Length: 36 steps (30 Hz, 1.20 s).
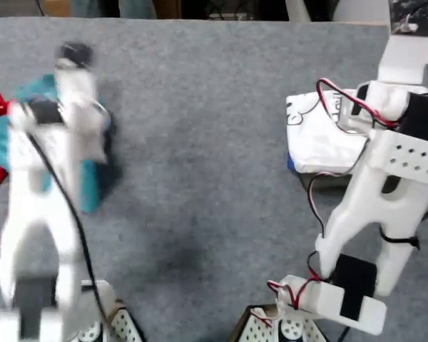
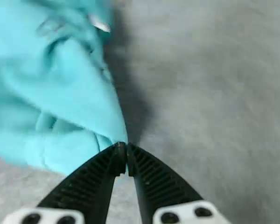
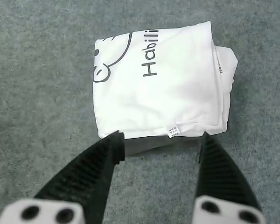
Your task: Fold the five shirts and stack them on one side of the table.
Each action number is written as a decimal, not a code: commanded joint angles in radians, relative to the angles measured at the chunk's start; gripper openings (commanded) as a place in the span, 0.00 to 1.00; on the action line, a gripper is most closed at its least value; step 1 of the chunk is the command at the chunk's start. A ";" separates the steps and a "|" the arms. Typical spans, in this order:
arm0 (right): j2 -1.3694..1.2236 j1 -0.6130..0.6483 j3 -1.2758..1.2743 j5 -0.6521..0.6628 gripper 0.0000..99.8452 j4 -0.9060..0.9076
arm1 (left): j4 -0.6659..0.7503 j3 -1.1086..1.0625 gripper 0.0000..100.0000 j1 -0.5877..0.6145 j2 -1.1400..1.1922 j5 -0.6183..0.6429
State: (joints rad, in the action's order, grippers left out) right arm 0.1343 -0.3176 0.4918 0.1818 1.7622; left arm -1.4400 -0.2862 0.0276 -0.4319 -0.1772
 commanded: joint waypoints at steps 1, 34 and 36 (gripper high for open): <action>0.030 0.051 -0.007 0.000 0.25 -0.002 | 0.031 -0.286 0.04 -0.188 -0.405 -0.094; -1.207 1.189 0.816 -0.199 0.25 -0.023 | 0.462 -0.553 0.23 1.187 -0.157 -0.055; -1.260 1.185 0.858 -0.198 0.24 -0.020 | 0.462 -0.545 0.23 1.202 -0.141 -0.055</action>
State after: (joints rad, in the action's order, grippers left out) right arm -1.0871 0.8592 1.2574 -0.0130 1.7377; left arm -0.9904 -0.8876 1.2029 -0.5915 -0.2217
